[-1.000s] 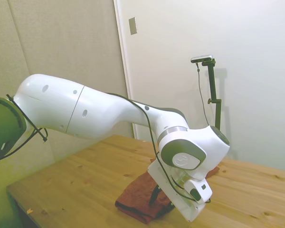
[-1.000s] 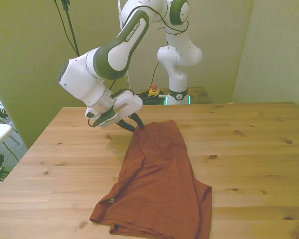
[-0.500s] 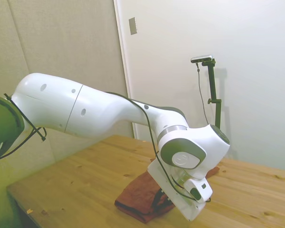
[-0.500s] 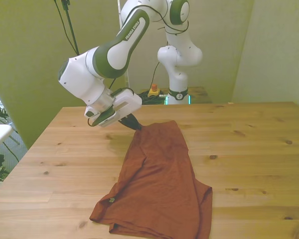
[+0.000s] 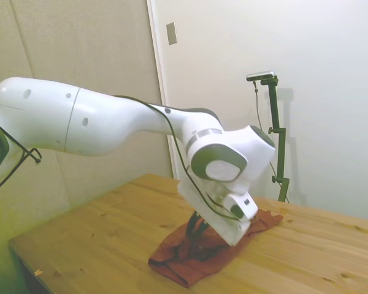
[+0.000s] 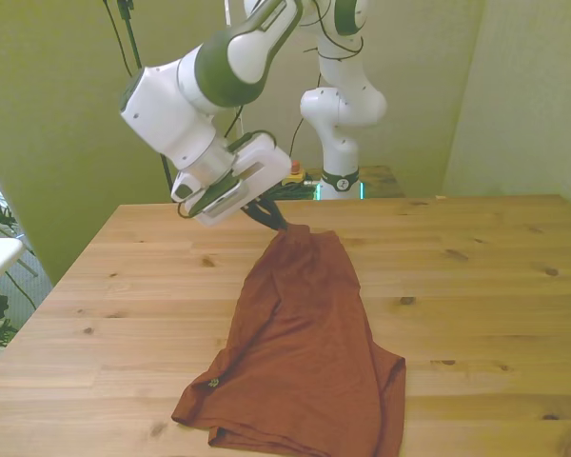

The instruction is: Unfold the shorts

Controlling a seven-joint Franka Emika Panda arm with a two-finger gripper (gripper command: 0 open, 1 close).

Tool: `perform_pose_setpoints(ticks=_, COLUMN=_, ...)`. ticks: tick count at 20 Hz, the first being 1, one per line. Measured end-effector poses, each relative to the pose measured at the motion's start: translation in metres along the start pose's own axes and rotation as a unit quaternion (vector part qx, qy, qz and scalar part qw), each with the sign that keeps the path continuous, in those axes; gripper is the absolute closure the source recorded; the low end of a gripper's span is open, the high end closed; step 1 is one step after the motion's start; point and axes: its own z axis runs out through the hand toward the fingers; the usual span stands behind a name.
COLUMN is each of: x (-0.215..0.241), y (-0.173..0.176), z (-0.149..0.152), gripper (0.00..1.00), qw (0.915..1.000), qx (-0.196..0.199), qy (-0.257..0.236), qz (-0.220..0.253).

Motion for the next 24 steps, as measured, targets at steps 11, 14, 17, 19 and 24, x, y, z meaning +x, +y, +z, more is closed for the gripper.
perform_pose_setpoints(ticks=11, x=-0.092, y=-0.153, z=0.057, gripper=0.0, qw=0.9959, qx=-0.052, qy=-0.009, qz=-0.073)
perform_pose_setpoints(ticks=14, x=-0.107, y=-0.173, z=0.084, gripper=0.0, qw=0.9914, qx=-0.085, qy=-0.005, qz=-0.1)
perform_pose_setpoints(ticks=17, x=-0.112, y=-0.179, z=0.102, gripper=0.0, qw=0.989, qx=-0.1, qy=-0.005, qz=-0.109)
perform_pose_setpoints(ticks=19, x=-0.112, y=-0.178, z=0.105, gripper=0.0, qw=0.9889, qx=-0.102, qy=-0.007, qz=-0.108)
perform_pose_setpoints(ticks=24, x=-0.121, y=-0.182, z=0.102, gripper=0.0, qw=0.9884, qx=-0.101, qy=-0.003, qz=-0.114)
